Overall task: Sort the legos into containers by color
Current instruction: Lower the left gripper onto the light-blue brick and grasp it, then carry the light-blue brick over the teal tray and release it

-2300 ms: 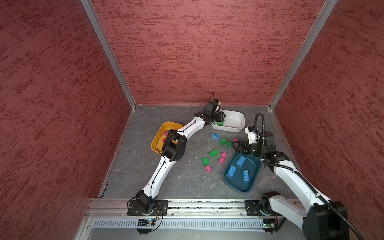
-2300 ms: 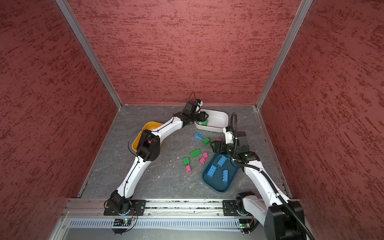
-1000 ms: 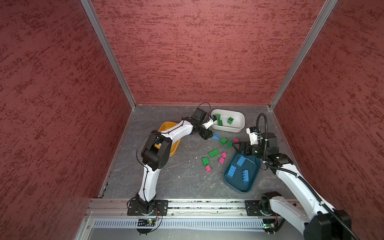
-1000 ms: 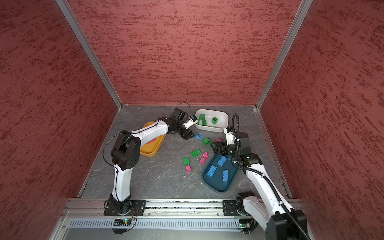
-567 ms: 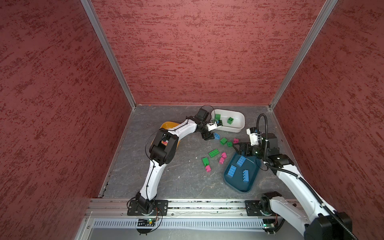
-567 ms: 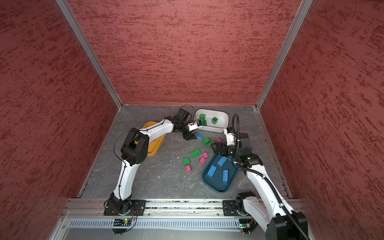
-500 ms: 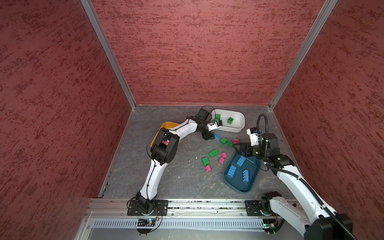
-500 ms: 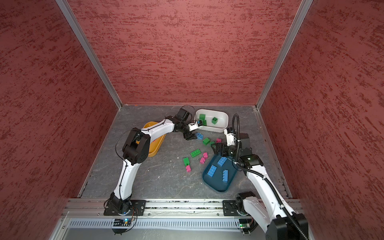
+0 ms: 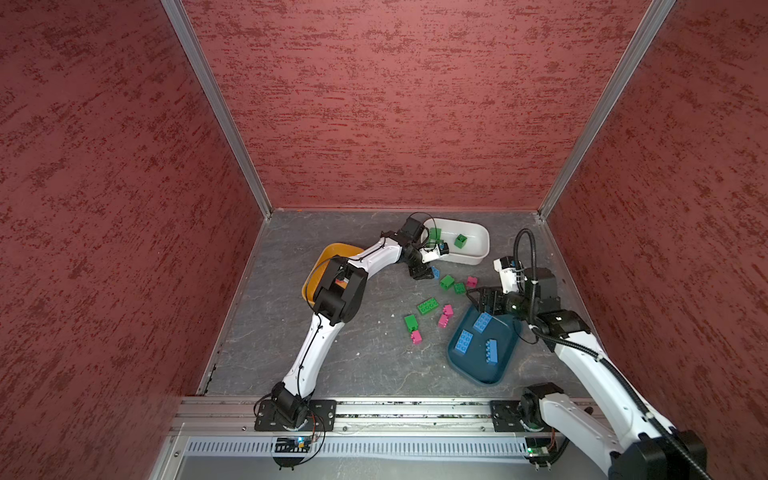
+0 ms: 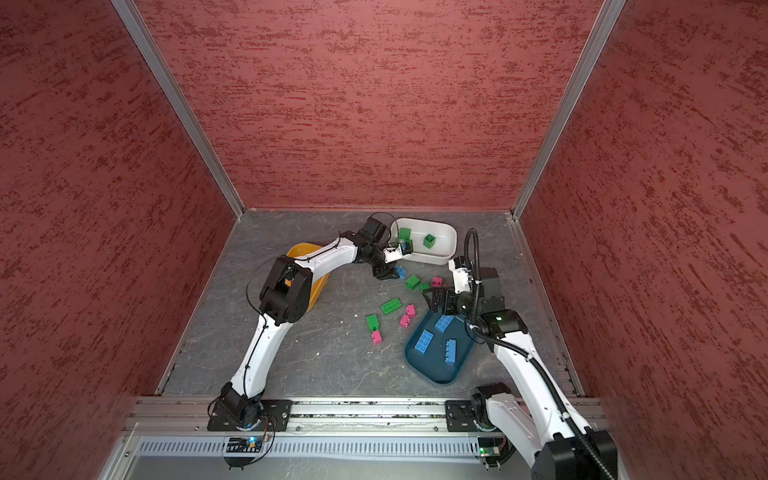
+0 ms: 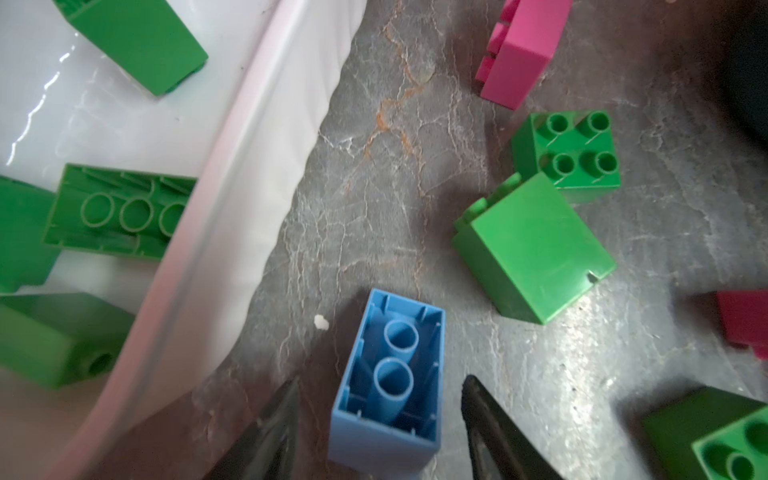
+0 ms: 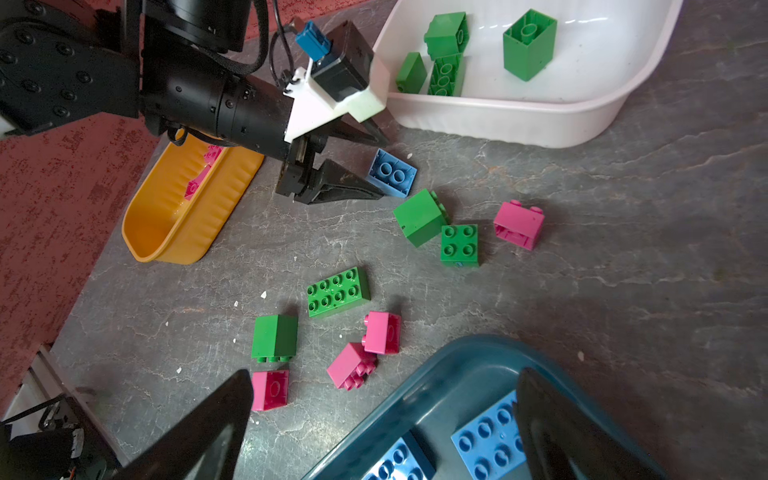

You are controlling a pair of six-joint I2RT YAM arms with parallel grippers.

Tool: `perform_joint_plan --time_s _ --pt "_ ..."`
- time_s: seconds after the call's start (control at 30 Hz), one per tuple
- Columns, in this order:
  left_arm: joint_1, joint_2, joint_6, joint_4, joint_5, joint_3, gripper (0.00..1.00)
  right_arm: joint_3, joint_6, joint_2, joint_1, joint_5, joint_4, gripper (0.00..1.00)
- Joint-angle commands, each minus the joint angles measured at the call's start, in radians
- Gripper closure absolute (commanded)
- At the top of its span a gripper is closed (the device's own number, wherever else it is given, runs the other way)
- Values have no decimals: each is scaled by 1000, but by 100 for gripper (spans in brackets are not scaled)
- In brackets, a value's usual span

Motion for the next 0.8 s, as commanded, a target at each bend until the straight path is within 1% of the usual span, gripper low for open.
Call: perform_joint_plan --time_s 0.0,0.1,0.27,0.3,0.43,0.53,0.63,0.77 --pt "-8 28 24 -33 24 32 44 14 -24 -16 -5 24 -21 1" --pt "-13 39 26 -46 22 39 55 18 -25 -16 -6 28 -23 1" --pt "-15 22 17 -85 13 36 69 24 -29 -12 -6 33 -26 1" --pt "-15 11 18 -92 9 31 71 26 -30 -11 -7 35 -26 1" --pt "-22 -65 1 -85 -10 -21 72 34 -36 0 -10 45 -24 1" --pt "-30 -142 -53 -79 -12 -69 73 40 -42 3 -17 55 -23 1" --pt "-35 -256 -134 -19 3 -180 73 45 -41 13 -27 64 -22 1" --pt "-43 -405 -295 30 73 -296 72 48 -32 32 -38 65 -7 1"
